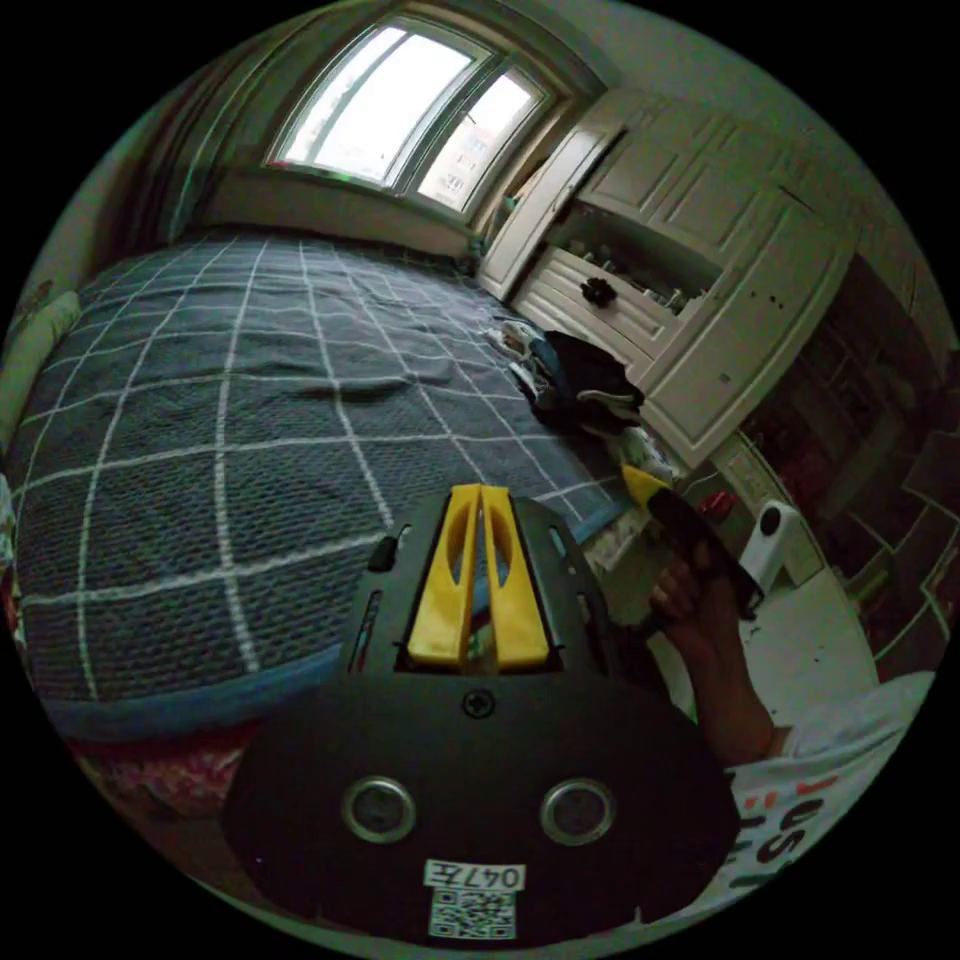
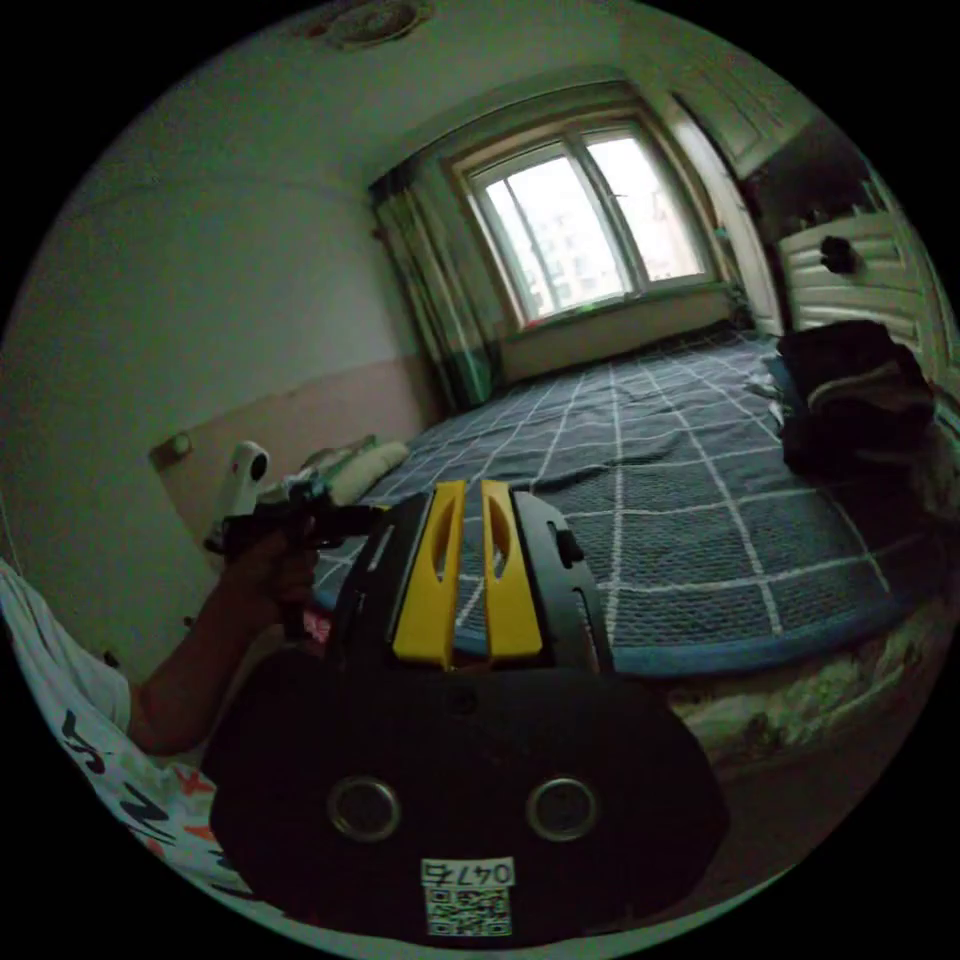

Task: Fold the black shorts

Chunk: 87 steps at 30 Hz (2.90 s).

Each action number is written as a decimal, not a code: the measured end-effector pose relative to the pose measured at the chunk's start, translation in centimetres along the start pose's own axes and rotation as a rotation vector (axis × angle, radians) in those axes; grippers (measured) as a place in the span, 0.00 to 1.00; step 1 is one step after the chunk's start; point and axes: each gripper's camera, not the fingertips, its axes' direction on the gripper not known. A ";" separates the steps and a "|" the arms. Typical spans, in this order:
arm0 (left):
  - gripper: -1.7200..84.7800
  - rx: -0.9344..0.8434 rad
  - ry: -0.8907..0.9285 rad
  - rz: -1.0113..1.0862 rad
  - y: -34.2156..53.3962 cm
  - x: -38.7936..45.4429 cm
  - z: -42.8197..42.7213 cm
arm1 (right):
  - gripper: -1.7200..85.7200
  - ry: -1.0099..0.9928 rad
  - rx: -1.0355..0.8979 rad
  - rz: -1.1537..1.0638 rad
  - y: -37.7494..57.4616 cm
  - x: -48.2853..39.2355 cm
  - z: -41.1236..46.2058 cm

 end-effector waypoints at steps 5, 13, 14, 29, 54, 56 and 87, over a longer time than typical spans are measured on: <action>0.01 -0.062 -0.075 0.070 1.1 3.3 9.2 | 0.03 0.052 -0.027 0.047 1.8 7.1 -5.2; 0.06 -0.186 -0.033 0.053 1.8 6.2 19.8 | 0.03 0.149 -0.147 0.185 4.8 17.5 -9.9; 0.08 -0.199 -0.017 0.058 1.8 6.4 20.5 | 0.04 0.144 -0.169 0.185 5.0 18.6 -10.2; 0.09 -0.339 0.077 0.093 1.5 10.3 29.8 | 0.16 0.898 -0.058 0.069 -13.9 43.5 -20.2; 0.14 -0.073 0.020 0.055 0.0 18.1 23.5 | 0.03 -0.369 -0.530 -0.684 -2.2 9.7 -11.3; 0.17 -0.190 0.013 0.083 0.0 18.8 24.6 | 0.06 -0.361 -0.527 -0.669 0.4 8.7 -11.8; 0.04 -0.175 -0.070 0.279 -1.9 31.0 13.7 | 0.07 -0.032 -0.192 -0.076 -4.5 14.4 -21.9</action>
